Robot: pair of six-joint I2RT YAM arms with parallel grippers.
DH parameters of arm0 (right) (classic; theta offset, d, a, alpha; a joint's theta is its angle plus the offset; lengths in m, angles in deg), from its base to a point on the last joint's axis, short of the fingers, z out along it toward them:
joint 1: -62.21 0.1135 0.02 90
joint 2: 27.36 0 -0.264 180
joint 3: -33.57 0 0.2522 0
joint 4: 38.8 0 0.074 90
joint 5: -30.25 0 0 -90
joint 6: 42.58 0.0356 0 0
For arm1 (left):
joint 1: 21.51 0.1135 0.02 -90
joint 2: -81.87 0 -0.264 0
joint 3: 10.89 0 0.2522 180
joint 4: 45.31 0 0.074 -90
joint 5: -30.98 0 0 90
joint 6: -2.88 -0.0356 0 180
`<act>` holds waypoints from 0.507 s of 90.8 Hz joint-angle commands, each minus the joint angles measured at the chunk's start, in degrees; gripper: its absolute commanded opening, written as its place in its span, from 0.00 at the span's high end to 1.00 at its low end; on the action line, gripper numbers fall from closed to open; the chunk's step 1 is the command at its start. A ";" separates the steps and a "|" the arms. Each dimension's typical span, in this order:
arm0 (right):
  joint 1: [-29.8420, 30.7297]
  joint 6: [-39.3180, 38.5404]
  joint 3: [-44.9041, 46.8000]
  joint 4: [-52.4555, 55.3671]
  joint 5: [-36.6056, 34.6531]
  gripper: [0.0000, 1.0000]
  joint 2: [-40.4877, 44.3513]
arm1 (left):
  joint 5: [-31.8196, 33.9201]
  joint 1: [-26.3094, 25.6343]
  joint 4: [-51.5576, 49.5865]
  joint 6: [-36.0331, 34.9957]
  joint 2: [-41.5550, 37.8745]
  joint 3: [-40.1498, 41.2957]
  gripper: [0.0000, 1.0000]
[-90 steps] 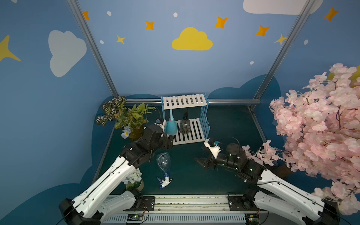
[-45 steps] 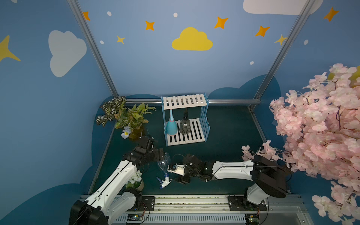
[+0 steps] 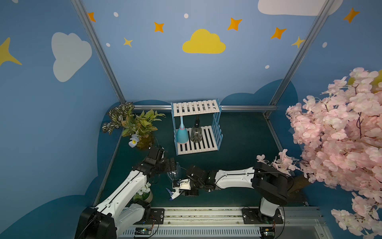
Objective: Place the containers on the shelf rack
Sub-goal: 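Pick up a container from the center of the board.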
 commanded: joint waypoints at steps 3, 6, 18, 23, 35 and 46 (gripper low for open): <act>0.18 -1.99 -0.93 6.19 -1.68 0.44 -1.55 | 0.70 0.20 0.40 -0.77 0.00 0.76 0.00; 0.13 -1.89 -0.97 5.66 -1.43 0.45 -1.61 | 0.84 0.15 0.41 -0.77 -0.12 0.93 0.00; 0.01 -1.59 -2.87 5.82 -0.97 0.54 -3.55 | 1.53 0.24 0.29 -1.09 -0.51 1.17 0.00; -0.09 -1.53 -3.12 5.43 -0.91 0.56 -3.88 | 1.68 0.20 0.13 -1.23 -0.52 1.08 0.00; -0.16 -1.41 -3.35 4.92 -1.00 0.61 -4.23 | 1.42 0.20 0.31 -1.14 -0.44 0.99 0.00; -0.18 -1.29 -3.41 5.01 -1.26 0.67 -4.26 | 1.48 0.20 0.45 -1.09 -0.23 0.75 0.00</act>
